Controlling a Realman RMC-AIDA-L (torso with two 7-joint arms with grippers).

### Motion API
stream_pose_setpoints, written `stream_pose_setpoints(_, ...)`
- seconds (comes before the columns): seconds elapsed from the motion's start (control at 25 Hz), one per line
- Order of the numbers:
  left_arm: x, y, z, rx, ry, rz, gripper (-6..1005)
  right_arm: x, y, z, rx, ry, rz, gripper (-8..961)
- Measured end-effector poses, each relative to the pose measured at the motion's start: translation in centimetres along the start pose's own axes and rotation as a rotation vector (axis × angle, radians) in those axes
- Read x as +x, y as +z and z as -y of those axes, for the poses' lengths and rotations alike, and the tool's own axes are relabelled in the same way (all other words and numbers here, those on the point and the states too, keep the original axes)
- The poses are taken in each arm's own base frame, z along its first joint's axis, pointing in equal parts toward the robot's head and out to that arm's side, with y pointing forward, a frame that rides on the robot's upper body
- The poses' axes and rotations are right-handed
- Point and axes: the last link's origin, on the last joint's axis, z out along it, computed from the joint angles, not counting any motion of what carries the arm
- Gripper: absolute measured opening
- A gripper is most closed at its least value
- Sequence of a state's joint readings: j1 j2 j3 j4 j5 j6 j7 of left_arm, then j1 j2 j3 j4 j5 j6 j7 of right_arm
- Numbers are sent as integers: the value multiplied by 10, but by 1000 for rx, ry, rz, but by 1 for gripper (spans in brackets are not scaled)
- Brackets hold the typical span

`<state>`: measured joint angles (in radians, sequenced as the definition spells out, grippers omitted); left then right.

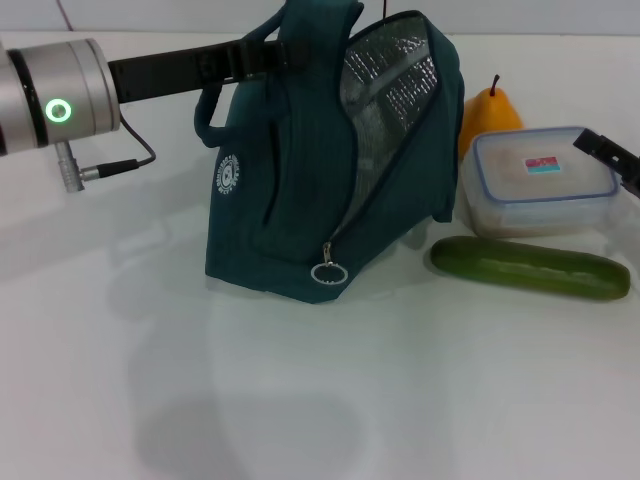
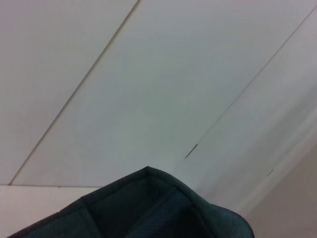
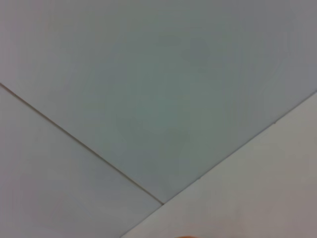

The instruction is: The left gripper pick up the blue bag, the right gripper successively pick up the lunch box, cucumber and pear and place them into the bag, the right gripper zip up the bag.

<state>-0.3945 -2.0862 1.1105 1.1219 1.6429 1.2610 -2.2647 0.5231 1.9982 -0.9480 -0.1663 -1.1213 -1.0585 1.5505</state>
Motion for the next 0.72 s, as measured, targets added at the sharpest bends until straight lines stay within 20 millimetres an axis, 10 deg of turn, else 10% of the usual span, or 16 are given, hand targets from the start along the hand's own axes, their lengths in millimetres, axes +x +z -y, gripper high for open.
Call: stream_pose_setpoints(0.72, 1, -2, 2, 10, -3, -14, 44, 6, -3, -9, -71, 72, -5, 808)
